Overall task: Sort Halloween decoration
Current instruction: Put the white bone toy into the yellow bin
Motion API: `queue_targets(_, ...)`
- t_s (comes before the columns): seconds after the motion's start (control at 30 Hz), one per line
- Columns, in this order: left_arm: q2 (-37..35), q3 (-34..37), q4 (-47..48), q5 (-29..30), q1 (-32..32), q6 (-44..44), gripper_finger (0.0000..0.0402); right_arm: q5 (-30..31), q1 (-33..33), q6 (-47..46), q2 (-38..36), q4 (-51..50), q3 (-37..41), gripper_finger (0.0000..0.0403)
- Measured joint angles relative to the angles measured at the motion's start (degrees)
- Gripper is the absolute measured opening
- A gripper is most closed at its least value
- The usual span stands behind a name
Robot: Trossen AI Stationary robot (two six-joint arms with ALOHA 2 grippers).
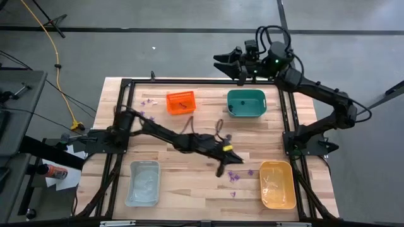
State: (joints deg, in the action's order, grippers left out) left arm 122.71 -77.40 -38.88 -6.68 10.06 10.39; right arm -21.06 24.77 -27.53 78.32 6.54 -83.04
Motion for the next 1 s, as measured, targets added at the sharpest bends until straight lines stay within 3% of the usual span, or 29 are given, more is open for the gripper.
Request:
queue_targets(0.27,17.1,-20.7,0.0,-1.0,1.1,0.1,0.0005,0.0,0.0,4.1,0.0,-10.3,-6.1,0.0245)
queue_targets(0.53,30.3,-37.8,0.1,-1.0,2.1,0.0,0.0005,0.0,0.0,4.5,0.0,-12.1,-6.3,0.0245)
queue_targets(0.77,34.3,-42.6,5.3,6.1,2.5,0.0,0.0032,0.1,0.0,4.5,0.0,-12.9,-6.2,0.0245)
queue_targets(1.0,33.7,-42.7,10.9,7.1,2.5,-1.6,0.0112,1.1,0.0,4.5,0.0,-13.0,-6.2,0.0245)
